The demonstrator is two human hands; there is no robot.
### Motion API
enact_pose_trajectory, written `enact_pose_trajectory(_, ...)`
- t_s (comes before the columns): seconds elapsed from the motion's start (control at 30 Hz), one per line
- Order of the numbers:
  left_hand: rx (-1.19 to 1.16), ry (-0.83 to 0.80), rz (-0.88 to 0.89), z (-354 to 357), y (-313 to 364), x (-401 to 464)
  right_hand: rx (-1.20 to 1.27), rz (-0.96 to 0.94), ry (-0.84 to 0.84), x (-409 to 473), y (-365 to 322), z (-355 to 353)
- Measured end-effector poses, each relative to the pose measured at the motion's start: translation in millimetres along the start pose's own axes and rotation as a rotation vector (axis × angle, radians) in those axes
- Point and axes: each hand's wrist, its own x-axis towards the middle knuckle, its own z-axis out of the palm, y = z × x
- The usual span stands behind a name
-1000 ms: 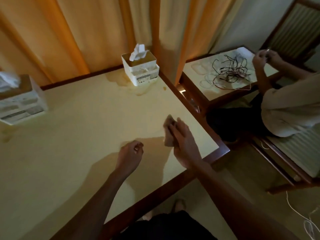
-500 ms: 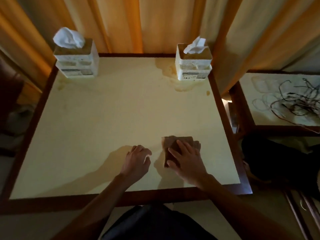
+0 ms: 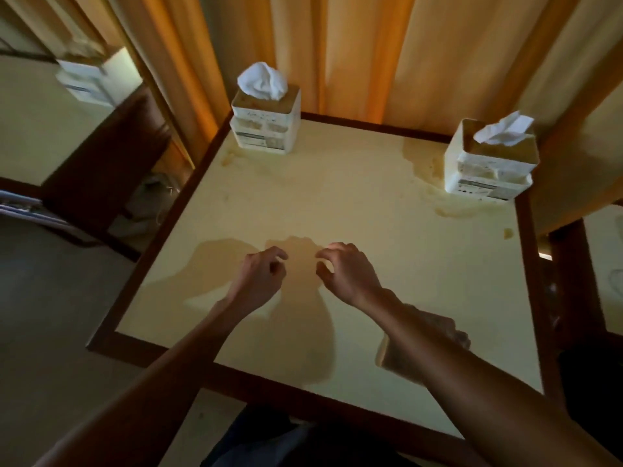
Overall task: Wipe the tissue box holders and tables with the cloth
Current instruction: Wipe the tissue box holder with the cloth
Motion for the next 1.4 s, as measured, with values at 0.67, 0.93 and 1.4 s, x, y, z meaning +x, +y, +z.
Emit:
enact_pose_trajectory(0.67,-0.735,0.181,-0.582,-131,-107,320,1.080,0.778,0.443,323,-72,-25)
enact_pose_trajectory(0.93,-0.676,0.121,-0.527,-120,-112,351,0.866,0.810,0.478,354,-60,-25)
enact_pose_trajectory(1.4,-0.454,0.225,-0.342,-104,-66,231,0.792,0.886,0.453,223,-61,-26)
